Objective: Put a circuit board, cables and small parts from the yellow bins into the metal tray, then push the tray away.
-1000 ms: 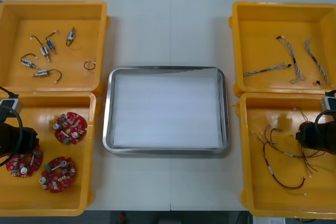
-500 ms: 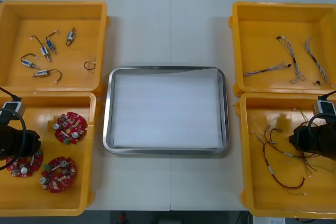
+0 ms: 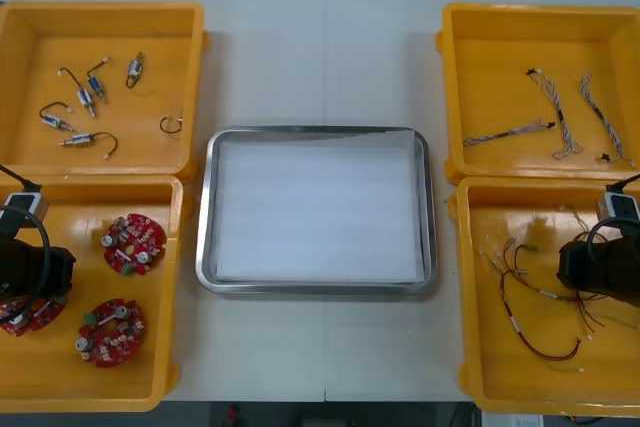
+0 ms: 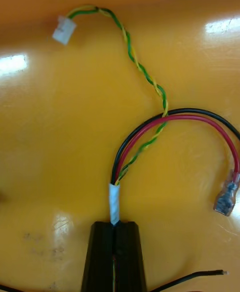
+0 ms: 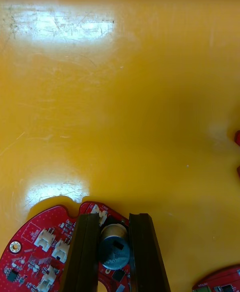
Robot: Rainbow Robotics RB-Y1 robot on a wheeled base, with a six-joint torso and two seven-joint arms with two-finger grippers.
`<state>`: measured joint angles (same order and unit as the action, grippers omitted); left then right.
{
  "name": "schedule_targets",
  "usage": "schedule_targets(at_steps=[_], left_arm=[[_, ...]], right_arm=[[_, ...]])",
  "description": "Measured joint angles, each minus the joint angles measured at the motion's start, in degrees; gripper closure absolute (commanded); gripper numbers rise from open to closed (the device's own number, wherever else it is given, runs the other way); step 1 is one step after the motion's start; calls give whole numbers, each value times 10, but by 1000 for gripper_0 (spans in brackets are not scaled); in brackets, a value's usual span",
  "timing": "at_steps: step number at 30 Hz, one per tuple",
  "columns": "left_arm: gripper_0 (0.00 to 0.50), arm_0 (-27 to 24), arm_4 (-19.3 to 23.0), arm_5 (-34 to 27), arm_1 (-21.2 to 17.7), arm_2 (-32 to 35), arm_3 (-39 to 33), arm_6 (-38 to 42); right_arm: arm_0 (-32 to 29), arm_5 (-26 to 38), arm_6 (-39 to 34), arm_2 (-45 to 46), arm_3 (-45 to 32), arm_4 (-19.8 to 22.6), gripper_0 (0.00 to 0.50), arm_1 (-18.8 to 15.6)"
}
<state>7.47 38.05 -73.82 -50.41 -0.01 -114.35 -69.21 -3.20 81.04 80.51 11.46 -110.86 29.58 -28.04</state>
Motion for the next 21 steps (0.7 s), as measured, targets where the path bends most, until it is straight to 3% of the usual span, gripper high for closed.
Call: schedule_targets(at_steps=[6, 11, 21], left_arm=[[500, 1, 0, 1, -6, 0, 0, 0], [500, 1, 4, -3, -16, 1, 0, 0], [500, -16, 57, -136, -18, 61, -38, 0]], right_arm=[[-1, 8, 0, 2, -9, 0, 500, 0], [-4, 58, 0, 17, -55, 2, 500, 0], [-1, 212, 0, 70, -183, 8, 500, 0]])
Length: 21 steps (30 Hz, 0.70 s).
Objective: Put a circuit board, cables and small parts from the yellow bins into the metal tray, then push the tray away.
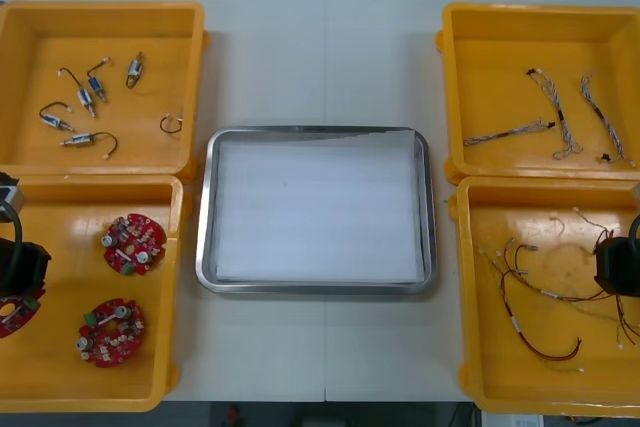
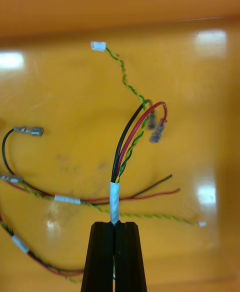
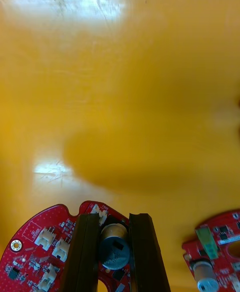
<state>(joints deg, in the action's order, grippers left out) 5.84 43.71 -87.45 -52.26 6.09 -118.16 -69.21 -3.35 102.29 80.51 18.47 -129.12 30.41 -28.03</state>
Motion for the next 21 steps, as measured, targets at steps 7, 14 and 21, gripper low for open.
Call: schedule_targets(at_steps=[7, 14, 21], left_arm=[[500, -61, 35, -111, 0, 33, -39, 0], [500, -149, 90, -189, 0, 33, -62, 0], [500, -230, 137, -220, 0, 7, -77, 1]], right_arm=[[19, 73, 0, 12, -72, 6, 500, -6], [44, 74, 0, 12, -121, 63, 500, -36], [51, 75, 0, 12, -136, 139, 500, -79]])
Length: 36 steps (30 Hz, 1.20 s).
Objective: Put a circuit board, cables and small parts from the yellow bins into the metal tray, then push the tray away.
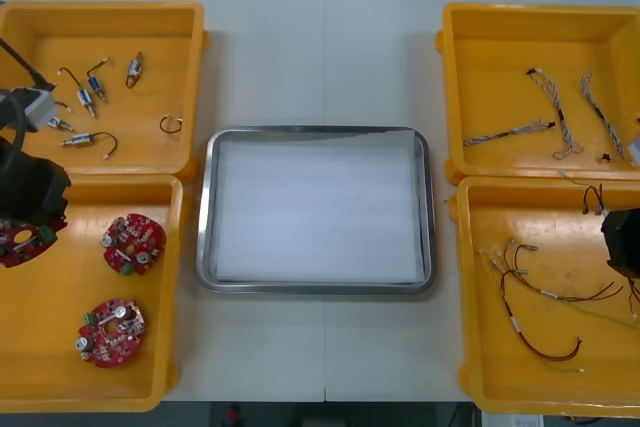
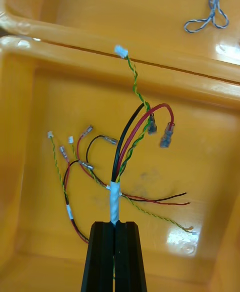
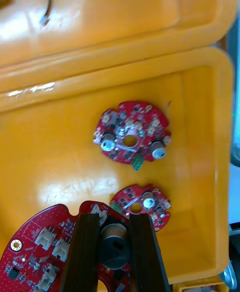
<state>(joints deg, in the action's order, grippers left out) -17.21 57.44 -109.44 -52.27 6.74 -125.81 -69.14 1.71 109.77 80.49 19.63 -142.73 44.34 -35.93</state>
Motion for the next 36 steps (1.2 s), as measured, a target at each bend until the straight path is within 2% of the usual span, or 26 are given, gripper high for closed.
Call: schedule_targets(at_steps=[3, 8, 12, 18, 25, 36], left_arm=[[500, -34, 2, 0, 0, -42, -1, 4], [500, -95, 3, -1, 0, -126, -6, 39], [500, -140, 4, -1, 6, -180, -12, 117], [500, -181, -5, 1, 42, -230, -13, 234], [500, -213, -55, 31, 83, -314, -7, 238], [500, -237, -118, 116, 125, -417, 85, 239]], right_arm=[[2, 0, 0, -1, -1, 24, 500, -19], [7, 0, 0, -21, -18, 30, 500, -53], [18, 0, 0, -45, -26, 42, 500, -75], [42, 0, 0, -48, -21, 89, 500, -81], [62, 0, 0, -56, -20, 95, 500, -84], [82, 0, 0, -97, -20, 83, 500, -97]])
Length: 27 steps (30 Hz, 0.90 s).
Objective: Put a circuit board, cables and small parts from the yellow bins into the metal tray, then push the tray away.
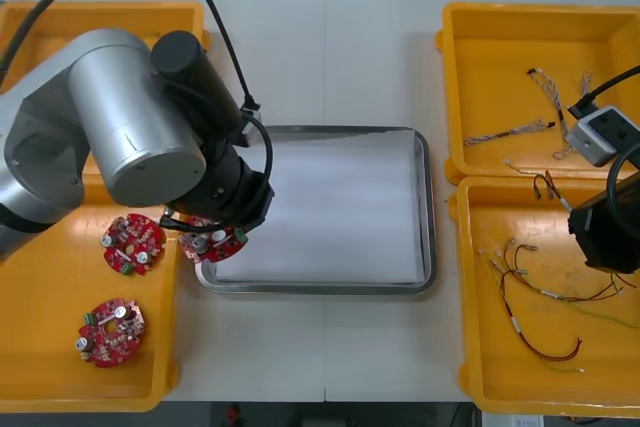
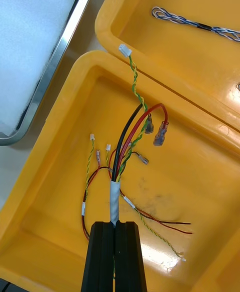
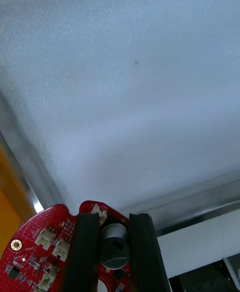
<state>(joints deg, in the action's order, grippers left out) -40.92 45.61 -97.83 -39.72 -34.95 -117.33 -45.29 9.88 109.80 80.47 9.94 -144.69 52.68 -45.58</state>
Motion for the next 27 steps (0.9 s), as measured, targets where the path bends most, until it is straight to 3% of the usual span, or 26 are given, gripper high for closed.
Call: schedule_targets(at_steps=[12, 18, 20, 21, 22, 23, 27], left_arm=[[500, 0, -47, 73, 16, -63, 72, 1], [483, 0, -69, 80, 25, -81, 85, 2], [255, 0, -69, 82, 27, -82, 87, 4], [217, 0, -69, 83, 28, -82, 88, 7], [89, 0, -69, 84, 29, -82, 89, 13], [0, 0, -69, 84, 30, -82, 89, 20], [0, 0, -69, 84, 33, -82, 90, 56]], right_arm=[[0, 0, 0, 0, 0, -2, 500, -5], [0, 0, 0, 0, 0, -2, 500, -5], [0, 0, 0, 0, 0, -2, 500, -5], [0, 0, 0, 0, 0, -2, 500, -5], [0, 0, 0, 0, 0, -2, 500, -5], [0, 0, 0, 0, 0, -2, 500, -5], [0, 0, 0, 0, 0, -2, 500, -5]])
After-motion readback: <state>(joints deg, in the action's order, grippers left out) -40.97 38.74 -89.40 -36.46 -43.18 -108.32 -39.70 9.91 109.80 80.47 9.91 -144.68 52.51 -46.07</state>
